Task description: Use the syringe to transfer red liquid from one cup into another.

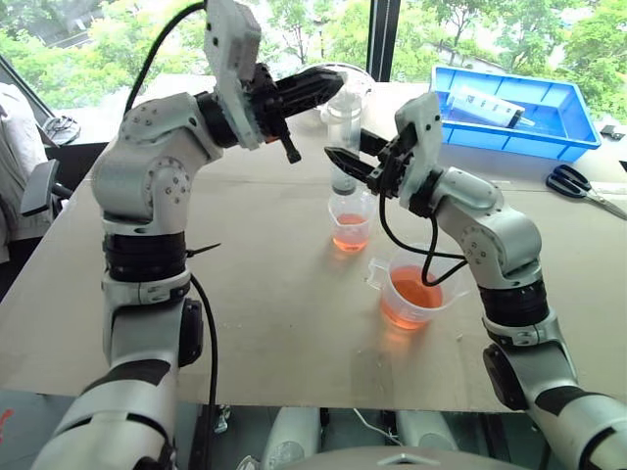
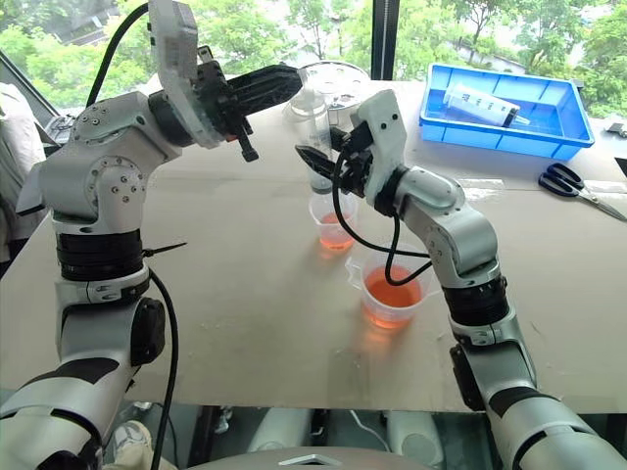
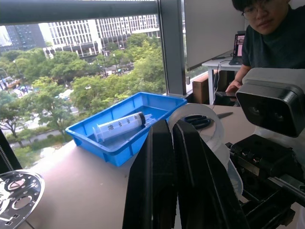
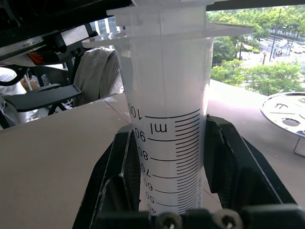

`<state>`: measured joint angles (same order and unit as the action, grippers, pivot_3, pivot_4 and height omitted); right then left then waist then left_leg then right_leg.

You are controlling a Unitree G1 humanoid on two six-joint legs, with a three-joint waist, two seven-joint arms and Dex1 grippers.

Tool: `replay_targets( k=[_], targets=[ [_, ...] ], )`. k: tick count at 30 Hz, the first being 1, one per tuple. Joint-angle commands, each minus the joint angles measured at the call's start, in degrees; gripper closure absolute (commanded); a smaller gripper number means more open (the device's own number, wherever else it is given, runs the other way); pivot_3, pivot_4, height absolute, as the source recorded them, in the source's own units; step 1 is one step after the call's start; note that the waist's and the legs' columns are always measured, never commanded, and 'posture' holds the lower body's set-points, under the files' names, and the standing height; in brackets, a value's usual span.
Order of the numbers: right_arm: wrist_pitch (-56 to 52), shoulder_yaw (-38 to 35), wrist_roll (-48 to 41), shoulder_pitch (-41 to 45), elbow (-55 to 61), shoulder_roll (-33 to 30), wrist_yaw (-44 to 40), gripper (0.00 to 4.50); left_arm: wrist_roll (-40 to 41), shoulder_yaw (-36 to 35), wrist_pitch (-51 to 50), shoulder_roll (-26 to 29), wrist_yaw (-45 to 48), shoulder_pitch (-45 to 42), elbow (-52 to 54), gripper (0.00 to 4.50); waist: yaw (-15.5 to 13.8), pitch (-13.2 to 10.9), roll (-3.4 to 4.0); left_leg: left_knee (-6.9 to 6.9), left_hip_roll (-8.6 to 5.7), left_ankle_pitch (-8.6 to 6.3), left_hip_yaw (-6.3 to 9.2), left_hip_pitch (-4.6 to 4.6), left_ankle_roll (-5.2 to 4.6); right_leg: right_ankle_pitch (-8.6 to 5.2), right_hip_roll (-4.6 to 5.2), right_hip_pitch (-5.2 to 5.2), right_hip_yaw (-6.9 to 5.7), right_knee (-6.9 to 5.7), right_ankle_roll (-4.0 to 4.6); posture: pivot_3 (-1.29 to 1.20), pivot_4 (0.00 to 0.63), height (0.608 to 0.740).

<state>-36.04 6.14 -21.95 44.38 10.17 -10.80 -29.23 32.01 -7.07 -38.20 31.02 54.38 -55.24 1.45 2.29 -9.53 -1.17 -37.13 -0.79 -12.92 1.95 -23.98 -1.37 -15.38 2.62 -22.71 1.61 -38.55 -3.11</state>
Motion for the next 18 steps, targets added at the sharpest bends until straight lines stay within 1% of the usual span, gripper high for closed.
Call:
replay_targets(
  k=[1,2,4,6,8,11,14,18],
  targets=[
    [1.6,-2.6,-0.9,2.4,3.9,0.0,1.0,3.08,5.0,-3.4,-6.3,2.4,-2.1,1.1,4.4,3.23,0.0,0.0,0.0,0.0,0.0,0.0,0.0,0.0,0.0,0.0,0.0,0.0,0.0,0.0,0.0,0.0,0.15,0.74],
    [1.6,-2.6,-0.9,2.3,4.0,-0.1,1.1,3.08,6.1,-4.7,-7.8,3.1,-3.1,1.5,5.1,2.62,0.2,0.0,0.0,0.0,0.0,0.0,0.0,0.0,0.0,0.0,0.0,0.0,0.01,0.0,0.0,0.0,0.15,0.74],
    [1.5,-2.6,-1.0,2.3,4.1,0.0,1.3,3.08,10.4,-7.1,-13.6,5.2,-4.0,3.1,7.3,1.77,0.3,0.0,0.0,0.01,0.03,0.0,0.0,0.01,0.0,0.0,-0.02,-0.01,0.02,-0.02,0.0,0.0,0.15,0.74],
    [1.4,-2.6,-1.0,2.2,4.3,0.0,1.3,3.08,14.2,-8.6,-17.8,6.6,-5.1,4.7,10.1,1.75,0.2,0.0,0.01,0.03,0.06,0.0,0.0,0.03,0.01,0.0,-0.03,-0.02,0.03,-0.02,0.0,0.0,0.15,0.74],
    [1.4,-2.6,-0.9,2.2,4.4,0.1,1.3,3.08,15.0,-8.5,-18.4,7.0,-6.5,5.6,11.8,1.75,-0.2,0.0,0.0,0.03,0.06,0.0,0.02,0.03,0.01,0.0,-0.02,-0.01,0.01,-0.01,0.0,0.0,0.15,0.74],
    [1.7,-2.3,-1.0,2.4,4.1,0.4,0.9,3.08,12.7,-5.1,-16.3,5.6,-7.9,6.3,12.6,1.75,-0.5,0.0,0.0,0.01,0.0,0.02,0.03,0.03,0.03,0.0,0.04,0.04,-0.03,0.0,0.0,0.0,0.15,0.74],
    [2.0,-1.9,-0.9,2.5,4.1,0.3,0.2,3.08,10.8,-2.3,-13.3,3.1,-8.4,4.4,10.5,1.75,-1.0,0.0,-0.01,-0.02,-0.02,0.03,0.03,0.03,0.06,0.0,0.06,0.06,-0.03,0.0,0.0,0.0,0.15,0.74],
    [2.4,-1.4,-0.6,2.3,4.7,0.2,-0.1,3.08,6.2,1.3,-8.7,1.5,-8.9,2.7,6.8,1.75,-1.2,0.0,0.0,0.03,-0.01,0.06,0.02,0.04,0.1,0.0,0.02,0.03,-0.01,-0.01,0.01,0.0,0.15,0.74]
  ],
)
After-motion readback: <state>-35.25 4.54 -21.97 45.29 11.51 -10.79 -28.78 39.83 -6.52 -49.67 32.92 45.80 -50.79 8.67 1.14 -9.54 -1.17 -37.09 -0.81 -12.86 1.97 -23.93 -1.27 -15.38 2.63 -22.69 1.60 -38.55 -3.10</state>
